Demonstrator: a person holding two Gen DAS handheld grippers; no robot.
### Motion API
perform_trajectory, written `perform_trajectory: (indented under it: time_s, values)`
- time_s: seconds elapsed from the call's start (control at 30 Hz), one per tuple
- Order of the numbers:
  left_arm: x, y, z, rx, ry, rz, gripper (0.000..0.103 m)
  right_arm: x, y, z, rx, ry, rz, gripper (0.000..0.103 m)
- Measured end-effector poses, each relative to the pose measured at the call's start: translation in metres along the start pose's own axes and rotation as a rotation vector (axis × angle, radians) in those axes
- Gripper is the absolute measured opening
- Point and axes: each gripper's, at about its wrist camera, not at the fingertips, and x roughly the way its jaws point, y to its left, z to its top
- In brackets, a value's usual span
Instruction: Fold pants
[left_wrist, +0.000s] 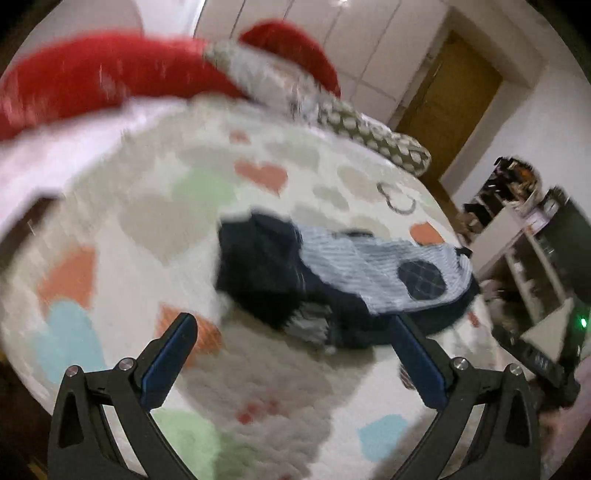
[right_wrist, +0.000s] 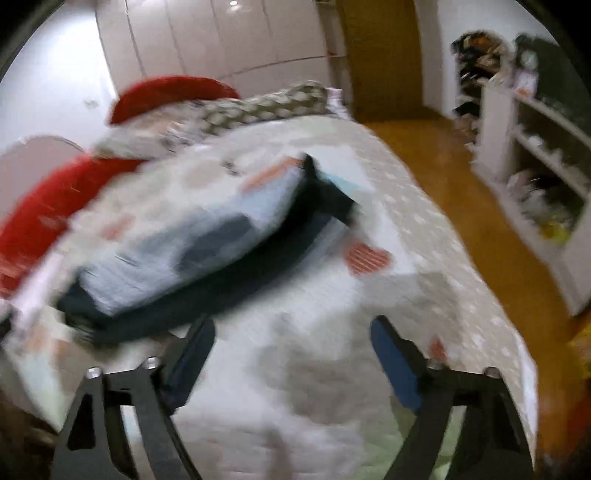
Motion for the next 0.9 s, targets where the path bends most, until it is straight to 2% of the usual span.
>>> perform_trajectory:
  time_s: [0.13, 0.2, 0.37, 0.47, 0.53, 0.6, 0.73, 0.9]
  values:
    - [0.013, -0.001, -0.017, -0.041, 0.069, -0.072, 0.102, 0.024, 0.007, 0.029, 0.108, 0.125, 0.280, 0.065]
    - [0.012, 0.000, -0.019, -0.062, 0.074, -0.112, 0.102, 0.040, 0.015, 0.037, 0.137, 0.157, 0.326, 0.060]
    - [0.009, 0.002, -0.008, -0.108, 0.085, -0.177, 0.102, 0.094, 0.030, 0.038, 0.231, 0.264, 0.352, 0.054]
    - [0.018, -0.001, -0.004, -0.143, 0.124, -0.219, 0.102, 0.115, 0.033, 0.035, 0.275, 0.280, 0.326, 0.051]
    - [0.025, -0.005, -0.001, -0.157, 0.151, -0.243, 0.102, 0.124, 0.032, 0.037, 0.298, 0.299, 0.313, 0.021]
    - [0.032, -0.013, -0.001, -0.152, 0.169, -0.263, 0.102, 0.125, 0.031, 0.042, 0.320, 0.305, 0.337, 0.009]
    - [0.053, -0.034, 0.000, -0.146, 0.225, -0.320, 0.102, 0.112, 0.037, 0.058, 0.305, 0.255, 0.379, 0.007]
    - [0.083, -0.053, 0.002, -0.184, 0.289, -0.410, 0.102, 0.103, 0.043, 0.073, 0.300, 0.239, 0.428, 0.007]
